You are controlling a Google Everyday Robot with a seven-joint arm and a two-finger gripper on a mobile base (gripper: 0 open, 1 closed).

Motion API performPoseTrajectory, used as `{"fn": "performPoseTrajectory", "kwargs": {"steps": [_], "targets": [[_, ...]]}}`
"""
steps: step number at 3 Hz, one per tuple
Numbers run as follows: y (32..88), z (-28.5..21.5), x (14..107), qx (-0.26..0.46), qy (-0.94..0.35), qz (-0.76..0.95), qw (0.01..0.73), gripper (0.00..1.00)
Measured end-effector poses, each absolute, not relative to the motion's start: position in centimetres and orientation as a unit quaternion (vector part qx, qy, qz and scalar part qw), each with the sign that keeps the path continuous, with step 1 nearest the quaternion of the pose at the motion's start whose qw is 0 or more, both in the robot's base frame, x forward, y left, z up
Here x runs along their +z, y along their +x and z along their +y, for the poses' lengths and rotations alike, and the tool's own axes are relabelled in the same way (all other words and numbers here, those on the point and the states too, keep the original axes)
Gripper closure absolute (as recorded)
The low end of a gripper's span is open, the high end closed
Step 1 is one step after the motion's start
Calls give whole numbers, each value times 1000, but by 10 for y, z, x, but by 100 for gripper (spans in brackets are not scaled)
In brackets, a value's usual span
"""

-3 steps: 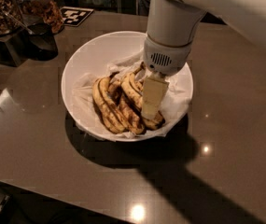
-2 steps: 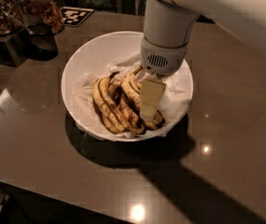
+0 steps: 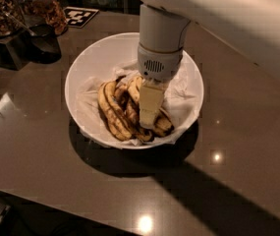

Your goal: Pick banana from white bowl

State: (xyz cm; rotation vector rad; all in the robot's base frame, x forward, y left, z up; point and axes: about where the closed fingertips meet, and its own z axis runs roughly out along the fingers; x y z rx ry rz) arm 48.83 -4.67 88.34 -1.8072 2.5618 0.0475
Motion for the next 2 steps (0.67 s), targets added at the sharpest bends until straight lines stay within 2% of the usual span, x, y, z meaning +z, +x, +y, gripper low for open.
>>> {"fn": "performPoseTrajectory", "kwargs": {"steps": [1,2], "targets": [[497,-38,880,19,-585,811,-2,47],[498,-37,880,19,-585,811,-2,71]]}}
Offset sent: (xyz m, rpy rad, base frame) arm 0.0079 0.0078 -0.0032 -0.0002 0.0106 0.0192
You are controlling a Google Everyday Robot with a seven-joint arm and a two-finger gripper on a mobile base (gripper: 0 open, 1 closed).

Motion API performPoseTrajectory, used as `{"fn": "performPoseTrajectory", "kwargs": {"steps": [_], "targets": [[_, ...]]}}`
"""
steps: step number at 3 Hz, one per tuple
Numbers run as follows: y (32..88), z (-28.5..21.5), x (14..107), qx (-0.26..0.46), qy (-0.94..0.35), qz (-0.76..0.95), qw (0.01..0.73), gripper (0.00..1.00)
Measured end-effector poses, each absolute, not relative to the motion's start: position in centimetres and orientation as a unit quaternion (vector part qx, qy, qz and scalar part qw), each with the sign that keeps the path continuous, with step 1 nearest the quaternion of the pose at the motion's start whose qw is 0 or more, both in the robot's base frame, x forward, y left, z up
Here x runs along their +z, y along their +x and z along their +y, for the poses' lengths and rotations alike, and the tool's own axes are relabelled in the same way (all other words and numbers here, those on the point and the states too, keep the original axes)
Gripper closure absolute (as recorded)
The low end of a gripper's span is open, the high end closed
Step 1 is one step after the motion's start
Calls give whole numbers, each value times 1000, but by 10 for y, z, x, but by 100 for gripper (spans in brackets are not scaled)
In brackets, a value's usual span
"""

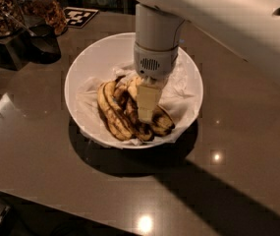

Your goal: Pick banana from white bowl

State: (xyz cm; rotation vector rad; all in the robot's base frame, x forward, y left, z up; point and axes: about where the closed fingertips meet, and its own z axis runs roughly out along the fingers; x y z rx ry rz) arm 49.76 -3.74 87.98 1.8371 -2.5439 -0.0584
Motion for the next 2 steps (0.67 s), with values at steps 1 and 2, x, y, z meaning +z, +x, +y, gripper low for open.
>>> {"fn": "performPoseTrajectory", "kwargs": {"steps": [1,2], "targets": [[498,-37,880,-19,585,-811,2,92],[499,-33,884,-11,596,-803,-24,100]]}}
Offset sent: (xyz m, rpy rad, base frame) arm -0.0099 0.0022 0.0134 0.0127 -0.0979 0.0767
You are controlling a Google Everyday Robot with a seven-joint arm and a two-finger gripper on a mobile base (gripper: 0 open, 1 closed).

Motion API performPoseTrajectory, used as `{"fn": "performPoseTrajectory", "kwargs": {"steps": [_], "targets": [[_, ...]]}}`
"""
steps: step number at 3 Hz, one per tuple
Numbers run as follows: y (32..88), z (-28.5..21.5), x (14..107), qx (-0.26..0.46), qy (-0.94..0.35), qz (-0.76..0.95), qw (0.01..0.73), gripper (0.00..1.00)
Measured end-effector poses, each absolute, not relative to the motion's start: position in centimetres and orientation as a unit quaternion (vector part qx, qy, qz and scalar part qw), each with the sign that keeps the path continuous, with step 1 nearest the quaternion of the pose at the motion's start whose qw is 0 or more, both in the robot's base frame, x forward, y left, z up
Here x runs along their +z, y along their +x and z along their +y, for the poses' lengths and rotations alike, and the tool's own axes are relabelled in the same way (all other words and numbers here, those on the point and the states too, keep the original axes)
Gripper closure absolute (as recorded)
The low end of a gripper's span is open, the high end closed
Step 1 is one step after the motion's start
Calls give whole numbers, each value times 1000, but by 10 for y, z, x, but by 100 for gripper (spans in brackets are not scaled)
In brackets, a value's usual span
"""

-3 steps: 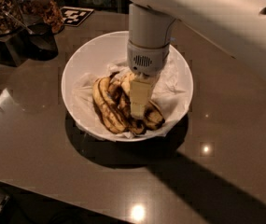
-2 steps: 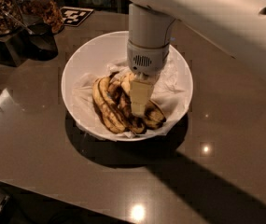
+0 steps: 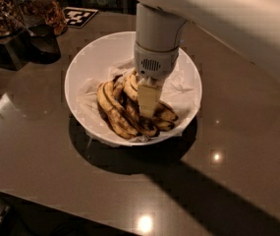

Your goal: Pick banana from white bowl

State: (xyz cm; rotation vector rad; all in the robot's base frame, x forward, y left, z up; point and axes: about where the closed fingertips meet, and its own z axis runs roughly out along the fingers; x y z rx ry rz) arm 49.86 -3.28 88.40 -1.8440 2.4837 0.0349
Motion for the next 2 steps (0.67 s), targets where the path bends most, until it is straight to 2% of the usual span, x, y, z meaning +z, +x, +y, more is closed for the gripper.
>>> {"fn": "performPoseTrajectory", "kwargs": {"steps": [2], "targets": [[492,-33,900,9,-621,782,61,100]]}}
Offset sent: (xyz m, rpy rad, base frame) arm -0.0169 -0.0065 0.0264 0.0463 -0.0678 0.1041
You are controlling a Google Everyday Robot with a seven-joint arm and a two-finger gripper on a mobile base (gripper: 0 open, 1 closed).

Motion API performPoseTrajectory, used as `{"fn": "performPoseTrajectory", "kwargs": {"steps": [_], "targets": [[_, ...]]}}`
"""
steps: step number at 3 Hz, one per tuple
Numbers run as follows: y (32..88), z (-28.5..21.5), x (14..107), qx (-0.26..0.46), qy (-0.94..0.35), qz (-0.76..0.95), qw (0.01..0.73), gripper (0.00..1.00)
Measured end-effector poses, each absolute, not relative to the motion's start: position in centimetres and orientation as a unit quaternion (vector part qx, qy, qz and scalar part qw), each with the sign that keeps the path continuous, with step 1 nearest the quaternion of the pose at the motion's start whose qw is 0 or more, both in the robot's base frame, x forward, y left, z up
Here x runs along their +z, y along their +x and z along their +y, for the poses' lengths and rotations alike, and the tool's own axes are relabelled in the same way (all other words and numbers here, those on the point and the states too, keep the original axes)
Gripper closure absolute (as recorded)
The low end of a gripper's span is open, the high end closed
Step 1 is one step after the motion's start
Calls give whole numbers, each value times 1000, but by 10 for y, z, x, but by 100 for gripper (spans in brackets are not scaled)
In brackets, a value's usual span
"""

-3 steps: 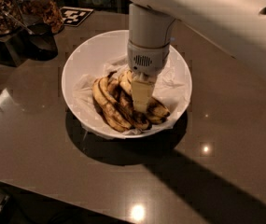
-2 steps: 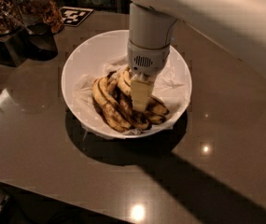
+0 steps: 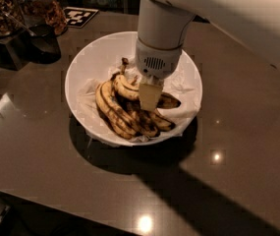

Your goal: Pick banana from white bowl

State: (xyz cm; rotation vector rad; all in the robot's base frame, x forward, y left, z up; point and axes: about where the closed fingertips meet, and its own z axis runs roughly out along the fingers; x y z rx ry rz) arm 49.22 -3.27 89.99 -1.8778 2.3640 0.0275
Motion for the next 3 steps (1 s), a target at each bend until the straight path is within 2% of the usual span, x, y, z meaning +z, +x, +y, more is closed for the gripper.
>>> {"fn": "performPoseTrajectory", "kwargs": {"steps": [2,3], "targets": [[484,-40,926,59,-660,744,92,100],[473,-49,949,96,-680,715,133,100]]}}
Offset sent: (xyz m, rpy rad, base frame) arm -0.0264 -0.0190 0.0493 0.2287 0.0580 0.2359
